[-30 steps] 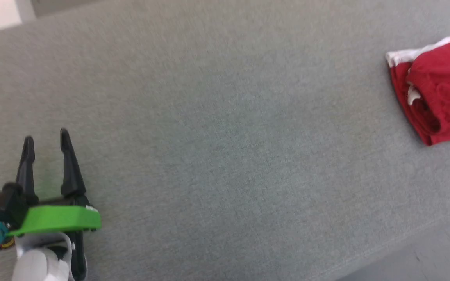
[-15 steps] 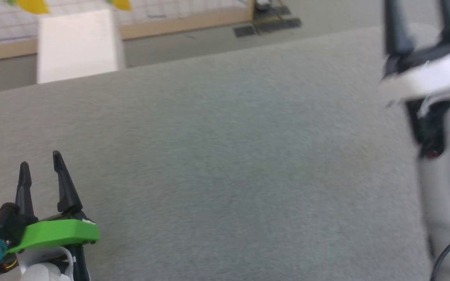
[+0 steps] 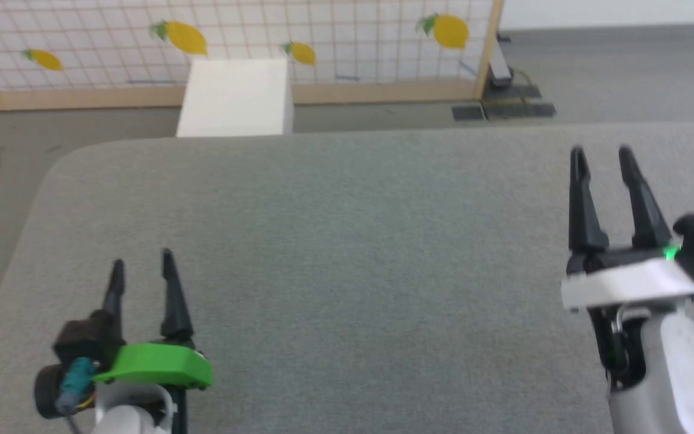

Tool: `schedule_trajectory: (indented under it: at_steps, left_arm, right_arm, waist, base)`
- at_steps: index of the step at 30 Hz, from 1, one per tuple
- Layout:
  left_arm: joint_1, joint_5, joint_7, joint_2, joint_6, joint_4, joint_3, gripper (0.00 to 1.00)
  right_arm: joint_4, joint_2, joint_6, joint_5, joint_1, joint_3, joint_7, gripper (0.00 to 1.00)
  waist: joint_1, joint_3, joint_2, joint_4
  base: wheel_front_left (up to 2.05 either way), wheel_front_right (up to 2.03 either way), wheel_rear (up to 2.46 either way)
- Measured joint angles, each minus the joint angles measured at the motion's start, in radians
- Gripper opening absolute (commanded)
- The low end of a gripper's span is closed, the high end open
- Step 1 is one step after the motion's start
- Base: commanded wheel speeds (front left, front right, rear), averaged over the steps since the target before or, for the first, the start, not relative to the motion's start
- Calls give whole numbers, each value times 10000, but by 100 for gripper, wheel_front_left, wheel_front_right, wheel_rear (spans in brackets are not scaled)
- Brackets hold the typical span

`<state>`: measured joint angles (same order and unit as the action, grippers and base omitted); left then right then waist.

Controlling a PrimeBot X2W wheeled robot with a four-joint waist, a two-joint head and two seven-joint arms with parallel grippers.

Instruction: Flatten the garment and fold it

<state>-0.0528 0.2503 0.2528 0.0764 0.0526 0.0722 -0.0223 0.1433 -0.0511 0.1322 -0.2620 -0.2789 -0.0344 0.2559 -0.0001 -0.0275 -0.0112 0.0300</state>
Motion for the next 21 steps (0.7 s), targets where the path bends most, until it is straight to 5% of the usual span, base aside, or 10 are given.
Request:
schedule_trajectory:
  at_steps: [21]
  left_arm:
    - [302,-186,42,-188,-441,1191,817,100]
  right_arm:
    - [412,2,0,73,2567,290,0,100]
  waist:
    - [0,320,0,5]
  base:
    - [0,0,0]
